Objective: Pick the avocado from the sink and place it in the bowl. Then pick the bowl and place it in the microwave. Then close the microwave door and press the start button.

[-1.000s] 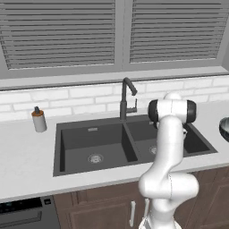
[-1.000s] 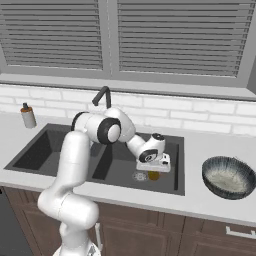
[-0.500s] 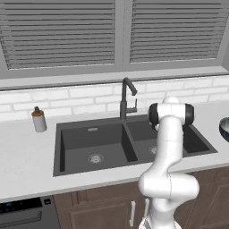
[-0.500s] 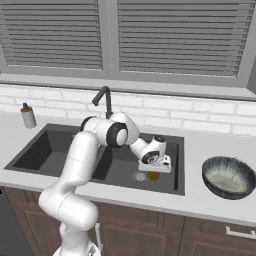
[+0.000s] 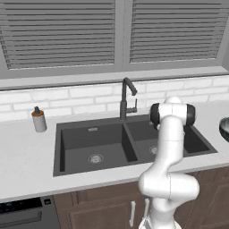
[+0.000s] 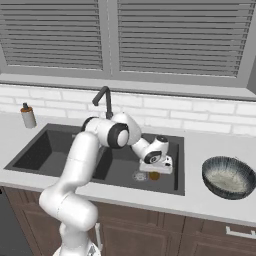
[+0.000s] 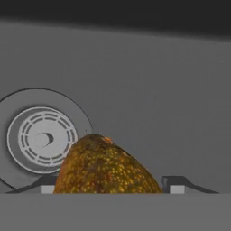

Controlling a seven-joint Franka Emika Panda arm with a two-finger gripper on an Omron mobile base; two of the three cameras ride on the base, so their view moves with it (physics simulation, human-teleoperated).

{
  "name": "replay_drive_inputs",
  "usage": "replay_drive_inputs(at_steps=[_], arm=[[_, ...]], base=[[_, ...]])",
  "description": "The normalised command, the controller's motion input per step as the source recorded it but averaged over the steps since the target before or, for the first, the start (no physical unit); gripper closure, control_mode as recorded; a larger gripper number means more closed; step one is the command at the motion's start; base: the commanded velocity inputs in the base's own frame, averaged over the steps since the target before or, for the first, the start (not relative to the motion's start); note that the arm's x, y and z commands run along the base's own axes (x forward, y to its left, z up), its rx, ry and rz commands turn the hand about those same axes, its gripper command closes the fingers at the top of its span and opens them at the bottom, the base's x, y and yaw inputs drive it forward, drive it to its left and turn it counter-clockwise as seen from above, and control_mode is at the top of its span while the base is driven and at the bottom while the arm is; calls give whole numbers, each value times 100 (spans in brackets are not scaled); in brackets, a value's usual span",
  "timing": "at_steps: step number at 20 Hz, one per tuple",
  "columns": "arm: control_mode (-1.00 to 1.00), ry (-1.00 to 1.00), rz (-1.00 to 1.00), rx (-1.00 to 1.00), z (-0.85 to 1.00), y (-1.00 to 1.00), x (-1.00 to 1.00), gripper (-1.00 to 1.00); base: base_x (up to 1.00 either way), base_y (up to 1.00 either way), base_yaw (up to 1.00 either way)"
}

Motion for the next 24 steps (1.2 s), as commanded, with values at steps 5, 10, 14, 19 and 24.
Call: replay_drive_inputs(at_steps=[5, 10, 14, 19, 24], arm=[[-100, -9, 0, 0, 100, 0, -77, 100], [-100, -7, -6, 0, 100, -4, -44, 100], [-100, -6, -14, 0, 100, -24, -26, 100], [-100, -5, -20, 0, 100, -37, -8, 100], [-100, -7, -24, -1, 69, -61, -3, 100]], base=[[0, 0, 0], [0, 0, 0], [0, 0, 0], [0, 0, 0], [0, 0, 0]])
